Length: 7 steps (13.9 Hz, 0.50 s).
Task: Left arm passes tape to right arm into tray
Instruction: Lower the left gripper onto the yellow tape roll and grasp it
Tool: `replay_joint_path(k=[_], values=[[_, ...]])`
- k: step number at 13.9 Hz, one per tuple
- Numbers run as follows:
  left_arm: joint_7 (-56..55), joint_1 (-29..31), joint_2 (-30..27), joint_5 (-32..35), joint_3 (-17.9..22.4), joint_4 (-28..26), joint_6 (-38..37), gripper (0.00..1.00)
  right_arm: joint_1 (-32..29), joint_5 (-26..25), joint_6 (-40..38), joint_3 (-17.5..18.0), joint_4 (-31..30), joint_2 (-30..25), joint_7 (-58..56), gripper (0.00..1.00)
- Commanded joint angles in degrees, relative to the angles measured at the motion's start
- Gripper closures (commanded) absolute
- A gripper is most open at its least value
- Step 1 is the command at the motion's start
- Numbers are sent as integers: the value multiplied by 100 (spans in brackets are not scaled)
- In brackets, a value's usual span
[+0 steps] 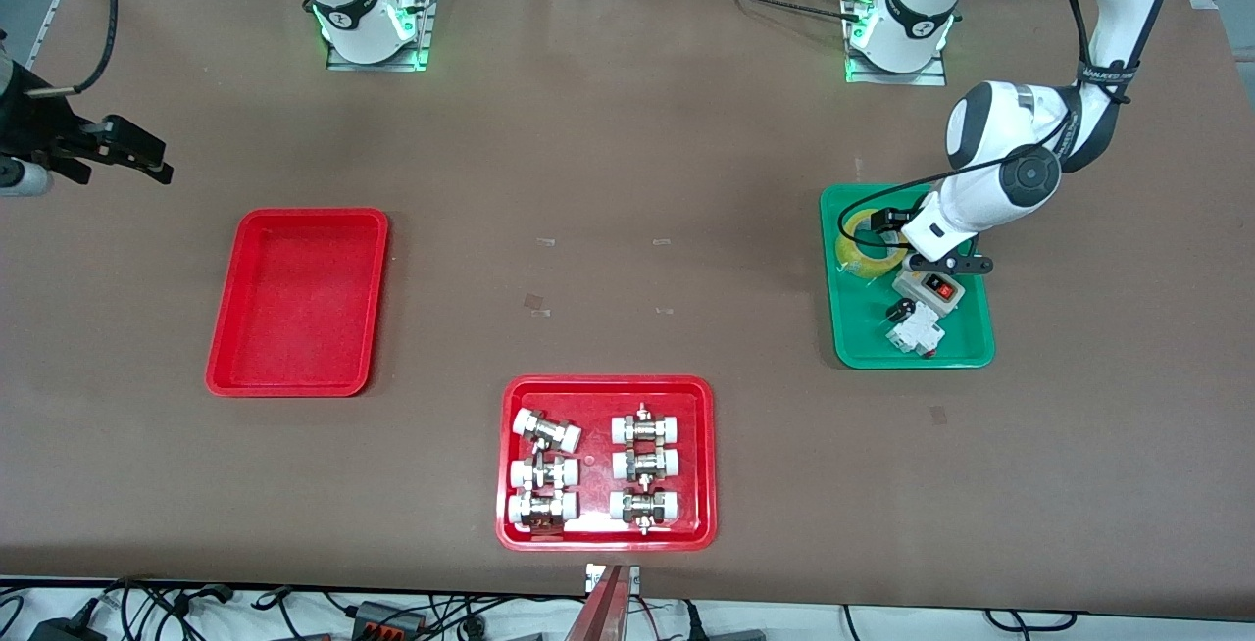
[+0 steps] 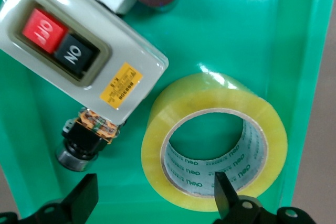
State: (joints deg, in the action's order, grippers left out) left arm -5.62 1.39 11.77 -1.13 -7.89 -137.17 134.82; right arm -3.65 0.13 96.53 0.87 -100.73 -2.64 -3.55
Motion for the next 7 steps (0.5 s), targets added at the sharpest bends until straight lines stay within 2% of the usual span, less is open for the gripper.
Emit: replay_joint_path(k=[1, 4, 7], values=[[-71, 10, -44, -98, -64, -125, 71, 26, 65, 75, -38, 89, 35, 132, 3, 0], [-89, 19, 27, -98, -82, -125, 71, 50, 215, 75, -37, 89, 307, 492, -15, 0], [-89, 19, 35, -98, -82, -117, 71, 66, 198, 84, -301, 89, 361, 563, -85, 0]])
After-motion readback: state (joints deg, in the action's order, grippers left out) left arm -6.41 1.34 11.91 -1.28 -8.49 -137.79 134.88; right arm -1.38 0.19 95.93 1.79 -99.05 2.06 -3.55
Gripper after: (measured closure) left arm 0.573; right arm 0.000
